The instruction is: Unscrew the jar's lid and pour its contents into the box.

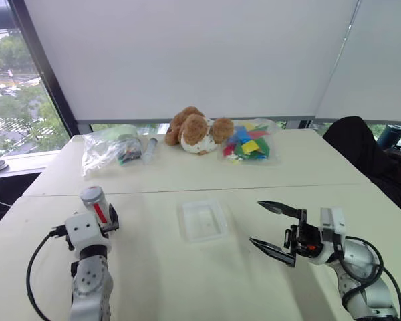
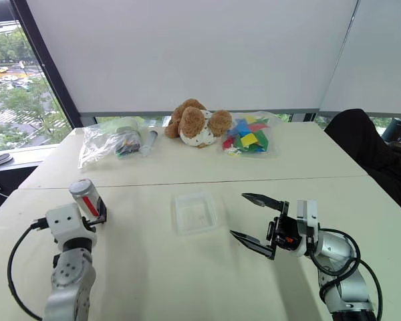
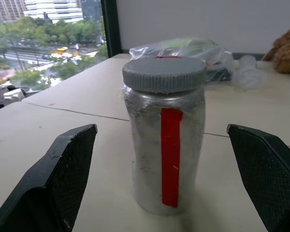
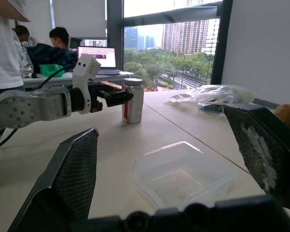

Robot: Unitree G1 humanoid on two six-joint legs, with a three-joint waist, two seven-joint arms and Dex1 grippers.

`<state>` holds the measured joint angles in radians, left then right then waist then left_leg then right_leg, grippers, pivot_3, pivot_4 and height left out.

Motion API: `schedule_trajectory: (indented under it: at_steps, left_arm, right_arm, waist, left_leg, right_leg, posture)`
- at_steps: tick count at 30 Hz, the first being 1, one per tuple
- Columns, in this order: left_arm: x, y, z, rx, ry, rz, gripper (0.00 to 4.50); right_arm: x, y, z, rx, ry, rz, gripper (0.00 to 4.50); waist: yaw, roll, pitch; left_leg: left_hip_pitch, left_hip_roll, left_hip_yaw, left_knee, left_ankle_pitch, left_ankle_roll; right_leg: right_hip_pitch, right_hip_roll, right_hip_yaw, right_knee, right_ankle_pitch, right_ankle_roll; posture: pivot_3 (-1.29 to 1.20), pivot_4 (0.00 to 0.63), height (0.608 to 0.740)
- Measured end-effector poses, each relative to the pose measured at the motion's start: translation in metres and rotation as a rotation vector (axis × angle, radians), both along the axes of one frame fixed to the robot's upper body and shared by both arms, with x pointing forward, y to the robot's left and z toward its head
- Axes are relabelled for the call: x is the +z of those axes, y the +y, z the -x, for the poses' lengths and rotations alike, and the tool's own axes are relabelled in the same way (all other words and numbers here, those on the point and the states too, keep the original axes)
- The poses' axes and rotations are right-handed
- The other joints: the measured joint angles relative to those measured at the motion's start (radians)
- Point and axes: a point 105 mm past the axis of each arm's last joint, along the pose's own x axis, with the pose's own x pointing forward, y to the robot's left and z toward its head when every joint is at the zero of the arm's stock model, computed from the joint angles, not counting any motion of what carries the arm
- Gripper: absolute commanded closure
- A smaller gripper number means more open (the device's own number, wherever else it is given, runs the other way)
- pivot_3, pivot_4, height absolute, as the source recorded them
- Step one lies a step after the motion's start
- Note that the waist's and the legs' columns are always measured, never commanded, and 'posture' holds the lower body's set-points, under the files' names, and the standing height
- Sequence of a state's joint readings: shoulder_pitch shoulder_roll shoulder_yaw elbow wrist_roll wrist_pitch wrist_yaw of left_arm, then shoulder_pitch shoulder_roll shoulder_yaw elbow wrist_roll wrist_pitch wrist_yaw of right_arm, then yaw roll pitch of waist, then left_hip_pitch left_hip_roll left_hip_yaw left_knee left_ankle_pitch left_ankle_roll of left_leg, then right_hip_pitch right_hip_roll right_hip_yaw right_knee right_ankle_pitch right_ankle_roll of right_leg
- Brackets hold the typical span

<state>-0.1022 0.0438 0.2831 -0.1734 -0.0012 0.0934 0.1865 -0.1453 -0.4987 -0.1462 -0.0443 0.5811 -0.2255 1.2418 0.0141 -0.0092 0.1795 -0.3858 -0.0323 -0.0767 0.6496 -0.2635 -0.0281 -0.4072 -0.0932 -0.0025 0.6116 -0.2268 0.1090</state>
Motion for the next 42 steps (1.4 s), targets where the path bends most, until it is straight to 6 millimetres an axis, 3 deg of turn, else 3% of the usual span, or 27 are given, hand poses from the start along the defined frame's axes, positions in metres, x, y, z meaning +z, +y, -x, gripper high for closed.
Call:
schedule_trajectory:
  at_steps: [7, 16, 19, 22, 30, 32, 34, 37, 42]
  left_arm:
    - [-0.001, 0.002, -0.022, 0.003, 0.016, 0.006, 0.04]
    - [-0.008, 0.012, -0.035, 0.022, 0.057, 0.000, 0.04]
    - [-0.015, 0.014, -0.036, 0.026, 0.081, 0.003, 0.89]
    - [-0.015, 0.013, -0.037, 0.018, 0.075, 0.005, 2.40]
    - [-0.017, 0.018, -0.035, -0.064, 0.064, 0.021, 2.45]
    - [-0.006, 0.010, -0.033, -0.286, 0.007, 0.036, 2.45]
    - [0.024, -0.004, -0.026, -0.555, -0.067, -0.045, 2.45]
    - [0.058, -0.033, -0.006, -0.931, -0.091, -0.193, 2.45]
    - [0.050, -0.078, 0.020, -1.350, 0.040, -0.186, 2.45]
  right_arm:
    - [-0.004, -0.002, 0.000, -0.028, 0.009, 0.003, 0.00]
    - [-0.006, -0.004, 0.001, -0.050, 0.012, 0.002, 0.00]
    - [-0.006, -0.004, 0.000, -0.053, 0.009, 0.001, 0.00]
    - [-0.006, -0.004, 0.000, -0.057, 0.007, -0.001, 0.00]
    - [-0.008, -0.005, 0.000, -0.070, 0.027, -0.006, 0.00]
    - [-0.003, -0.001, -0.004, -0.078, 0.091, 0.006, 0.00]
    - [0.014, 0.006, -0.011, -0.086, 0.127, 0.025, 0.00]
    - [0.046, 0.033, -0.013, -0.002, 0.158, -0.007, 0.00]
    - [0.081, 0.085, -0.005, 0.206, 0.250, 0.020, 0.00]
  waist:
    - [-0.001, 0.000, 0.000]
    - [-0.001, 0.000, 0.000]
    - [-0.001, 0.000, 0.000]
    - [-0.001, 0.000, 0.000]
    - [-0.002, 0.000, 0.000]
    - [-0.005, 0.000, 0.001]
    - [-0.008, 0.000, 0.001]
    - [-0.008, 0.002, 0.000]
    - [-0.005, 0.005, 0.001]
  left_leg:
    - [0.000, -0.001, -0.001, 0.000, 0.000, 0.000]
    - [0.000, -0.001, -0.001, 0.000, 0.000, -0.001]
    - [0.000, -0.001, -0.001, 0.000, 0.000, -0.001]
    - [0.000, -0.001, -0.001, 0.000, 0.000, -0.001]
    - [0.000, -0.001, -0.001, 0.000, 0.000, -0.001]
    - [-0.002, -0.001, -0.001, 0.000, 0.001, -0.002]
    - [-0.004, -0.001, -0.001, -0.002, 0.004, -0.007]
    - [-0.004, 0.001, -0.002, -0.003, 0.004, -0.007]
    - [-0.005, 0.003, -0.002, -0.002, 0.004, -0.006]
  right_leg:
    - [0.000, 0.000, 0.000, 0.001, 0.000, 0.001]
    - [0.000, 0.000, 0.000, 0.001, 0.000, 0.001]
    - [0.000, 0.000, 0.000, 0.001, 0.001, 0.001]
    - [0.000, 0.000, 0.000, 0.001, 0.001, 0.001]
    - [0.000, 0.000, 0.000, 0.001, 0.001, 0.001]
    - [-0.004, -0.001, 0.000, 0.003, 0.000, 0.000]
    - [-0.007, -0.001, 0.000, 0.003, -0.001, -0.004]
    - [-0.007, -0.002, 0.000, 0.003, -0.002, -0.005]
    - [-0.006, -0.002, 0.000, 0.002, -0.002, -0.004]
  posture:
    - [0.00, 0.150, 0.740]
    - [0.00, 0.150, 0.740]
    - [0.00, 0.150, 0.740]
    - [0.00, 0.150, 0.740]
    - [0.00, 0.150, 0.740]
    - [0.00, 0.150, 0.740]
    - [0.00, 0.150, 0.740]
    - [0.00, 0.150, 0.740]
    - [0.00, 0.150, 0.740]
